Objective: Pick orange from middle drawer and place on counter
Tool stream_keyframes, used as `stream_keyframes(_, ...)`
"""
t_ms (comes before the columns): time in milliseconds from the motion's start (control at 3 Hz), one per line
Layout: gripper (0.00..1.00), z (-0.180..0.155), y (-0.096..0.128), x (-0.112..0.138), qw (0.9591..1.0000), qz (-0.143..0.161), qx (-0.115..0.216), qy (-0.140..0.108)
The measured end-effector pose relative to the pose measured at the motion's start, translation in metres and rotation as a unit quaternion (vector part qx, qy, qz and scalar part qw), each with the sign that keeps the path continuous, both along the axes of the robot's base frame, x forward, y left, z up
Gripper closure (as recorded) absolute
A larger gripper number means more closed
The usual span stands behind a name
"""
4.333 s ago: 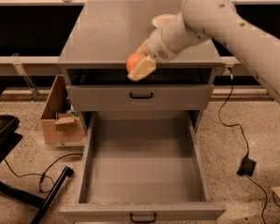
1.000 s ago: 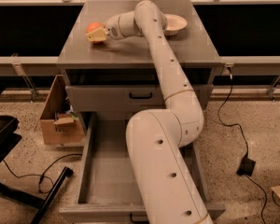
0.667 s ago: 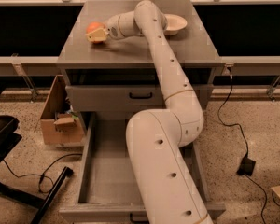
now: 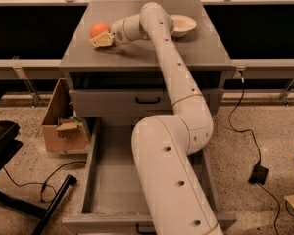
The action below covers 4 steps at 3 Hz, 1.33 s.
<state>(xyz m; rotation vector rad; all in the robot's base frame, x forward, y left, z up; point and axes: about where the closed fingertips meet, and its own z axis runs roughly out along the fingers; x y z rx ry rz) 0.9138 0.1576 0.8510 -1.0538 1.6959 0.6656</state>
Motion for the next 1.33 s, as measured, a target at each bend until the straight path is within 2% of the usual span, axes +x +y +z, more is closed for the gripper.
stream_keyframes(333,0.0,0.0,0.0,0.0,1.0,0.0,0.0,0.0)
stream_keyframes(1000,0.0,0.002,0.003,-0.001,1.0,0.003,-0.003,-0.004)
stream_keyframes(1333,0.0,0.042,-0.002,-0.013,0.9986,0.0,-0.046,-0.025)
